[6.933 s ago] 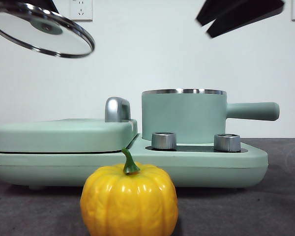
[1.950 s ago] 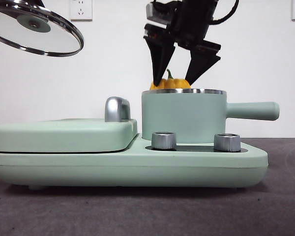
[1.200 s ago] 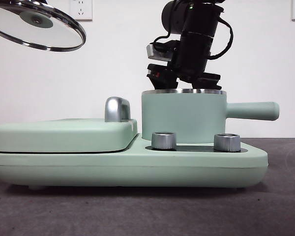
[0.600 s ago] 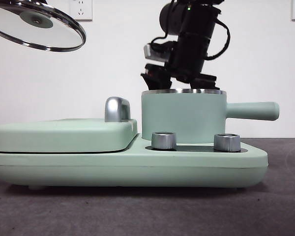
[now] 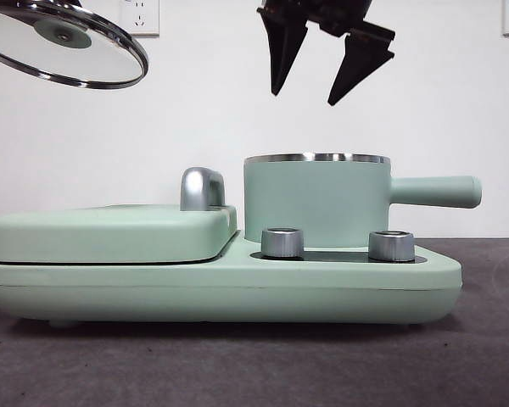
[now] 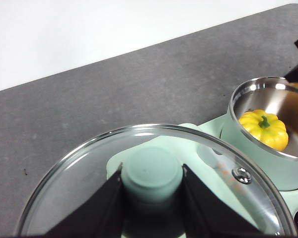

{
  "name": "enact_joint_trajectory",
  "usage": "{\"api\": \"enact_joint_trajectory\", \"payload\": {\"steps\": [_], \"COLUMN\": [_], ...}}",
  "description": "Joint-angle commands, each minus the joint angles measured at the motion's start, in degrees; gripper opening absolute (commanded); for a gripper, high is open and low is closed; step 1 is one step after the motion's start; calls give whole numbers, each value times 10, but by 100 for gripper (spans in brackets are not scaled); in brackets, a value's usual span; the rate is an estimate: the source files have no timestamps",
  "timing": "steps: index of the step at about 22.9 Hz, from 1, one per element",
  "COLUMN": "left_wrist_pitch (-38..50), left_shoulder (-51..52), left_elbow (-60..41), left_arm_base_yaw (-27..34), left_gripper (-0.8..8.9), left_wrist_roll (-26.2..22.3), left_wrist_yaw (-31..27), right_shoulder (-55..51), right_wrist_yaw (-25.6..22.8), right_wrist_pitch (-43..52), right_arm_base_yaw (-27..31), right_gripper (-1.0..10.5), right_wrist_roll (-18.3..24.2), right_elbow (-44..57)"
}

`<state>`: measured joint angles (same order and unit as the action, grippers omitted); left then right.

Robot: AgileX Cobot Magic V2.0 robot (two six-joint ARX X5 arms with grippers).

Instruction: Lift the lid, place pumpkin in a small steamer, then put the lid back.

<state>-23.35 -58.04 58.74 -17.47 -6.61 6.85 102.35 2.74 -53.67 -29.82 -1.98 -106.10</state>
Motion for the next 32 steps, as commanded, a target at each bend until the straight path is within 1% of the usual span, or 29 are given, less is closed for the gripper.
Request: {"api": "enact_joint_trajectory", "payload": {"steps": [1, 5, 11, 13, 16, 19, 21, 25, 29, 32], "left_wrist_pitch": [19, 19, 19, 18, 17, 18, 19, 20, 26, 40], "left_shoulder": [3, 3, 3, 3, 2, -3, -10, -22, -38, -50], "left_elbow": [10, 10, 10, 10, 10, 10, 10, 10, 10, 10], "left_arm_base_yaw": [-1, -1, -1, -1, -2, -2, -3, -12, -32, -53], "left_gripper": [14, 14, 14, 14, 14, 14, 14, 14, 14, 14], "left_wrist_roll": [-2, -2, -2, -2, -2, -2, -1, -1, -2, -2], "left_wrist_yaw": [1, 1, 1, 2, 10, 27, 40, 50, 52, 52], "right_shoulder": [-28, -105, -260, -316, -402, -491, -549, -621, -680, -715], "right_wrist_yaw": [-2, -9, -13, -13, -14, -16, -27, -50, -83, -102], "right_wrist_pitch": [42, 116, 237, 259, 280, 281, 279, 264, 207, 163], "right_arm_base_yaw": [-5, -8, -8, -8, -8, -7, -7, -7, -7, -7], "right_gripper": [404, 403, 382, 381, 381, 381, 381, 378, 378, 378], "right_wrist_roll": [-9, -9, -21, -22, -34, -37, -40, -41, -41, -54], "right_elbow": [20, 127, 346, 417, 511, 581, 615, 643, 650, 650]}}
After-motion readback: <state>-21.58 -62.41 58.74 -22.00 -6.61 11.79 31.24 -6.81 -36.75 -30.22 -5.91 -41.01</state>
